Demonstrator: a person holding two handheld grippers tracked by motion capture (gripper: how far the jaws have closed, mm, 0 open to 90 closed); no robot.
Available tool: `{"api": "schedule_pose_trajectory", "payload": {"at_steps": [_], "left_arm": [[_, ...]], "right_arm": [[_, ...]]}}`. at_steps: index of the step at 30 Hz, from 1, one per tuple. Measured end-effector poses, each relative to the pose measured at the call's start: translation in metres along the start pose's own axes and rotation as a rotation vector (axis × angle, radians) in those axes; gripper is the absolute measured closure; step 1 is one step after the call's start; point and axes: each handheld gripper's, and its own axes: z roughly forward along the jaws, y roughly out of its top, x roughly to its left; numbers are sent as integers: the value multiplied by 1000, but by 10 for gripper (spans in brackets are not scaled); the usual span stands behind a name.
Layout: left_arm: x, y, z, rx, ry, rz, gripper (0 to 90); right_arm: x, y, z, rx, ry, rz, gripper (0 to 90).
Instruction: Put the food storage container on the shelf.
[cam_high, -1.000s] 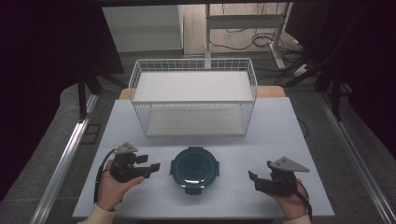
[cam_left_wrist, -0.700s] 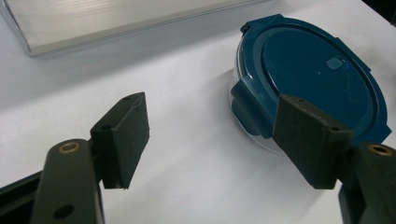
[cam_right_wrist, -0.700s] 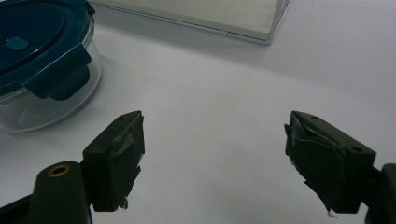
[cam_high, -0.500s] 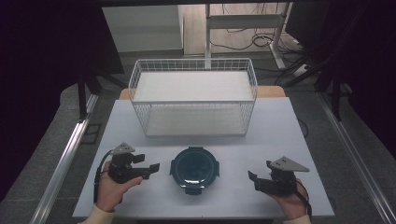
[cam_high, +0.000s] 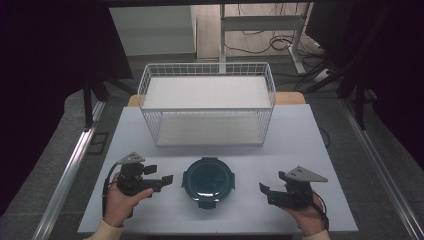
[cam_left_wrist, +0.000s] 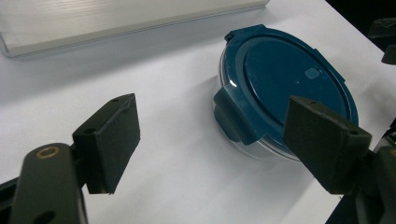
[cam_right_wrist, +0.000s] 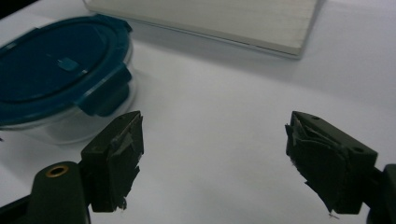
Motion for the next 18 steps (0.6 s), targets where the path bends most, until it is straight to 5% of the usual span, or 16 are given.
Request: {"api": "schedule_pose_trajectory", "payload": {"at_steps": [18], "left_arm": [[-9, 6, 9, 7, -58, -30, 151]], "right_arm": [[27, 24, 23, 27, 149, 79, 148]]}}
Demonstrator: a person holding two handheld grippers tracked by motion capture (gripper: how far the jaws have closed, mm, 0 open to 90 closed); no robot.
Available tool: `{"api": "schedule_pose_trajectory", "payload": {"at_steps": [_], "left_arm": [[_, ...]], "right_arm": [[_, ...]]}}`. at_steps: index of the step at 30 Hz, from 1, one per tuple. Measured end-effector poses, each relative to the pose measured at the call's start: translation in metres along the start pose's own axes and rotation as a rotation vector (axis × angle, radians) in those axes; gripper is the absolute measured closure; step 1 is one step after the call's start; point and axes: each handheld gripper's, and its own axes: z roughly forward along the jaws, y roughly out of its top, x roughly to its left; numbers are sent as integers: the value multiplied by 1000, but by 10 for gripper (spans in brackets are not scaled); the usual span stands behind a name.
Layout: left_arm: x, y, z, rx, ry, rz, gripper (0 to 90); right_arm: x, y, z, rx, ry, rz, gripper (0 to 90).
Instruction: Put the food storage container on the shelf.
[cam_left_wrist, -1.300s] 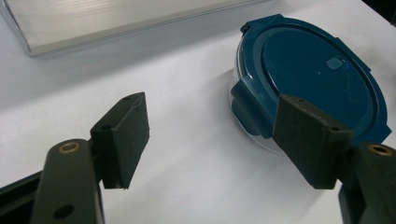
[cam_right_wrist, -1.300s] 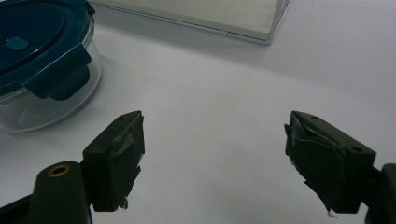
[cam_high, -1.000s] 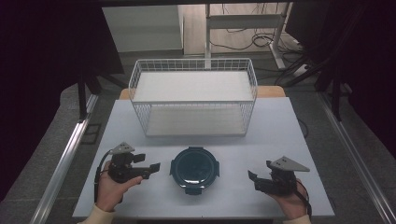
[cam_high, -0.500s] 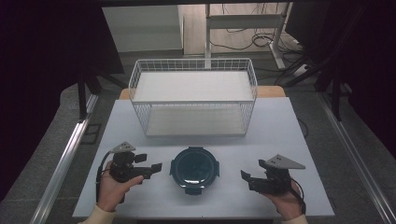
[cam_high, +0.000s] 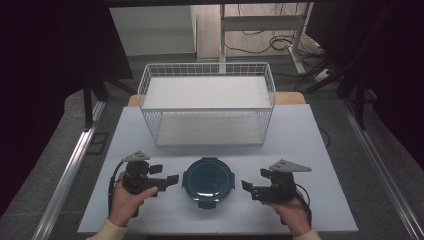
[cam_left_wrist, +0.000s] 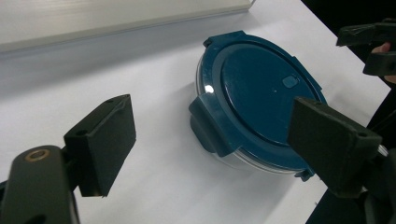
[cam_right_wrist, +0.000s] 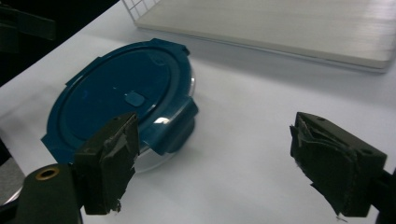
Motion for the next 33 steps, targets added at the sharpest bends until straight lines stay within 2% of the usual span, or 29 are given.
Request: {"api": "schedule_pose_trajectory", "payload": {"at_steps": [3, 7, 8, 10, 12, 14, 18, 22, 25, 28, 31, 33], "left_arm": [[1, 0, 4, 7, -15, -20, 137], [1, 0, 10, 22, -35, -45, 124], [1, 0, 10, 22, -35, -45, 123], [2, 1, 15, 29, -69, -74, 119], [2, 2, 19, 37, -77, -84, 117], [2, 2, 20, 39, -80, -93, 117], [4, 2, 31, 53, -117, -126, 117], [5, 0, 39, 70, -136, -144, 115], [4, -2, 47, 99, -139, -146, 112], [4, -3, 52, 111, -161, -156, 112], [3, -3, 54, 116, -161, -154, 112], [4, -5, 57, 119, -184, -181, 112]], "right_arm": [[5, 3, 8, 19, 24, 15, 130], [9, 7, 19, 39, 77, 70, 120], [9, 7, 19, 39, 77, 70, 120], [12, 10, 29, 57, 103, 95, 112], [13, 12, 36, 69, 117, 116, 108], [13, 13, 38, 73, 122, 125, 106], [15, 14, 53, 108, 129, 154, 91], [15, 12, 60, 129, 144, 178, 84], [16, 8, 67, 152, 161, 206, 73], [15, 5, 72, 167, 177, 232, 71], [14, 4, 75, 174, 186, 251, 71], [14, 2, 79, 183, 195, 272, 69]]}}
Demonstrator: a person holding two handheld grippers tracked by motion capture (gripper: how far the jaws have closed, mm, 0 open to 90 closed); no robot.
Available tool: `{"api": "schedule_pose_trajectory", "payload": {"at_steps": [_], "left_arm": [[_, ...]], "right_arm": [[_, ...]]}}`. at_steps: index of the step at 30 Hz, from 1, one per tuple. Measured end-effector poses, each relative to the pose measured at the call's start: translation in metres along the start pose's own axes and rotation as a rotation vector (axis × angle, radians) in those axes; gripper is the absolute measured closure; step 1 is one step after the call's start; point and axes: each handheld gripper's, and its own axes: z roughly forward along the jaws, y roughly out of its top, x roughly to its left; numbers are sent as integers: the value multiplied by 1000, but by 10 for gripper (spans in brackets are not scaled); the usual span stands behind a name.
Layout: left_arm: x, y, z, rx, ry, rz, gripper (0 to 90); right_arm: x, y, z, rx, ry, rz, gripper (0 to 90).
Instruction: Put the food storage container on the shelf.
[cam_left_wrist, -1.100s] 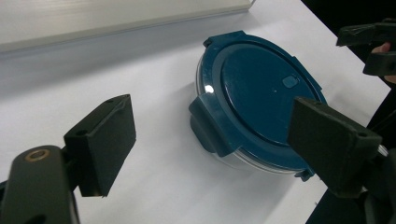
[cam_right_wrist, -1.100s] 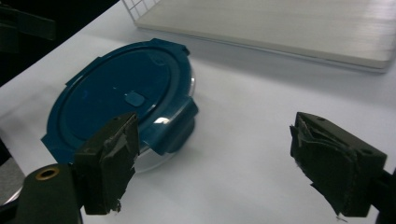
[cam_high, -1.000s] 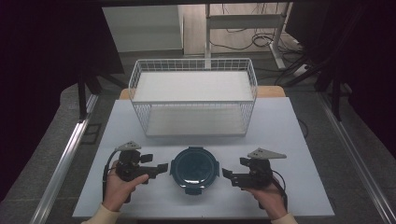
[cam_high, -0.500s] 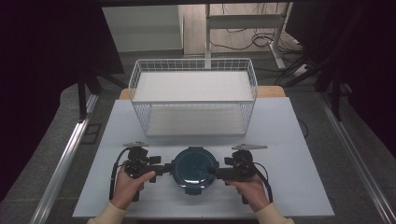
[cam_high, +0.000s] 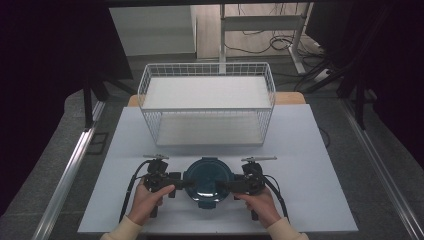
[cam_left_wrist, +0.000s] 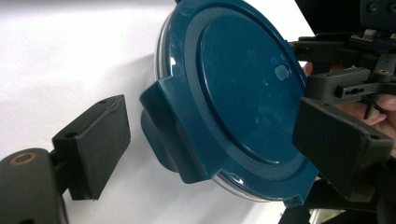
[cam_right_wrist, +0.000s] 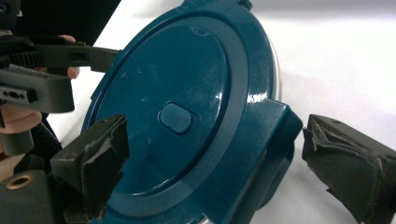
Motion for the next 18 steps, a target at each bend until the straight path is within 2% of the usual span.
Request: {"api": "schedule_pose_trajectory", "payload": {"at_steps": [1, 2, 3, 5, 6, 10, 12, 16, 18], "left_arm": [[3, -1, 2, 4, -24, -22, 114], [3, -1, 2, 4, -24, -22, 114], [6, -3, 6, 19, -36, -46, 113], [7, -3, 7, 26, -30, -46, 114], [7, -4, 9, 26, -46, -53, 121], [5, -5, 12, 40, -61, -64, 130], [7, -8, 14, 40, -72, -91, 152], [6, -8, 12, 35, -41, -102, 220], [7, -8, 12, 37, -44, -111, 237]], "right_arm": [[0, 0, 1, 3, 4, 8, 69], [0, 0, 1, 3, 4, 8, 69], [-1, 0, 3, 9, 15, 25, 69], [-2, -1, 3, 11, 21, 31, 70], [-2, -1, 5, 13, 28, 45, 76], [-2, -2, 6, 17, 37, 57, 87], [-1, -3, 7, 21, 54, 74, 122], [0, -4, 6, 23, 34, 80, 159], [-3, -4, 4, 11, 38, 121, 204]]}}
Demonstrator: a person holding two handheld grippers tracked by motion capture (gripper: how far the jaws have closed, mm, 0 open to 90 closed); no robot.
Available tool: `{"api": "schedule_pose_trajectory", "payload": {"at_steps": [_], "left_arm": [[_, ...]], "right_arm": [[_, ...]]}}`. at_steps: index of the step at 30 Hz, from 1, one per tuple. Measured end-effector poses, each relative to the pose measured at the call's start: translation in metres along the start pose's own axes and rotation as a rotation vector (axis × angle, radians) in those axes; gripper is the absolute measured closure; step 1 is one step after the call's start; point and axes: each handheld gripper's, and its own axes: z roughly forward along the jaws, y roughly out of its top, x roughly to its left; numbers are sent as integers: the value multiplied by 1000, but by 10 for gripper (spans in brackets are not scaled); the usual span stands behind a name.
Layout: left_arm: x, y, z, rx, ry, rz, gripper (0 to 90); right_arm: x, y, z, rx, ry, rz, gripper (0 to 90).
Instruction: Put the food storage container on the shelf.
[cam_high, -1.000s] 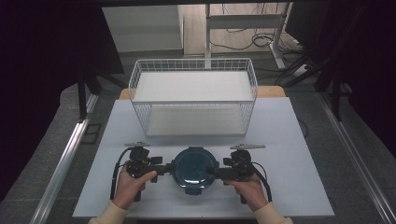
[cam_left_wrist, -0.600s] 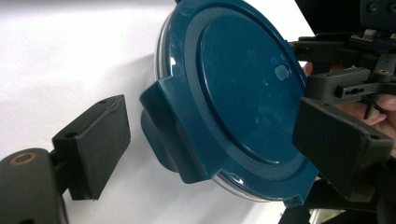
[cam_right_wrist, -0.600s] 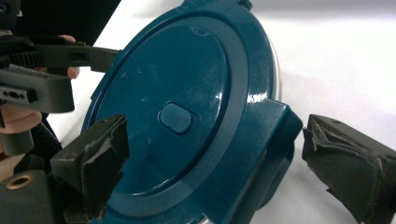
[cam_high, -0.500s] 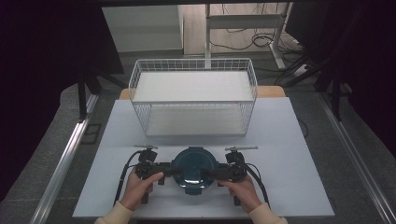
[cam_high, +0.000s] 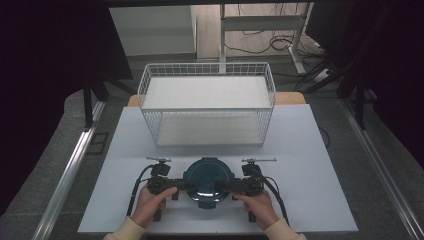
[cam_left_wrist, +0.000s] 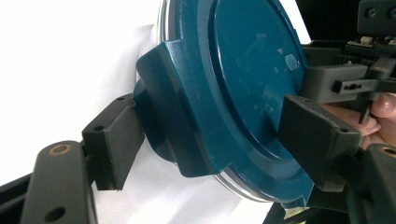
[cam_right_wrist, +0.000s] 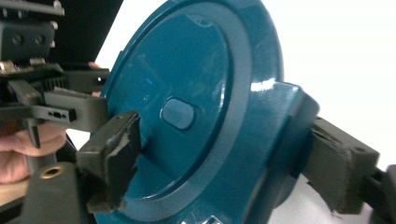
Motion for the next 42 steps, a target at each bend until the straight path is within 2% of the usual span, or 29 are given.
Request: {"api": "schedule_pose_trajectory", "payload": {"at_steps": [3, 7, 16, 19, 21, 24, 27, 28, 35, 42], "left_arm": [[0, -1, -2, -5, -5, -12, 261], [-5, -3, -6, -22, 6, -8, 303], [-15, -12, -15, -52, 9, 19, 385], [-18, -13, -18, -66, 13, 25, 404], [-21, -13, -22, -80, 19, 49, 413], [-24, -13, -25, -92, 19, 62, 417], [-30, -12, -32, -111, 7, 90, 428], [-30, -12, -32, -111, 7, 90, 429], [-47, -10, -44, -150, 14, 162, 432], [-58, -7, -52, -175, 14, 195, 435]], "right_arm": [[-2, 0, -3, -9, 12, 28, 244], [-1, -1, -7, -25, 13, 36, 279], [6, -10, -18, -71, 16, 3, 330], [9, -13, -21, -75, 14, -36, 334], [12, -13, -22, -77, 11, -60, 336], [15, -13, -23, -85, 14, -82, 337], [20, -10, -29, -112, 26, -118, 337], [20, -10, -29, -112, 26, -118, 337], [35, -5, -44, -157, 25, -206, 338], [45, -1, -55, -187, 22, -263, 338]]}}
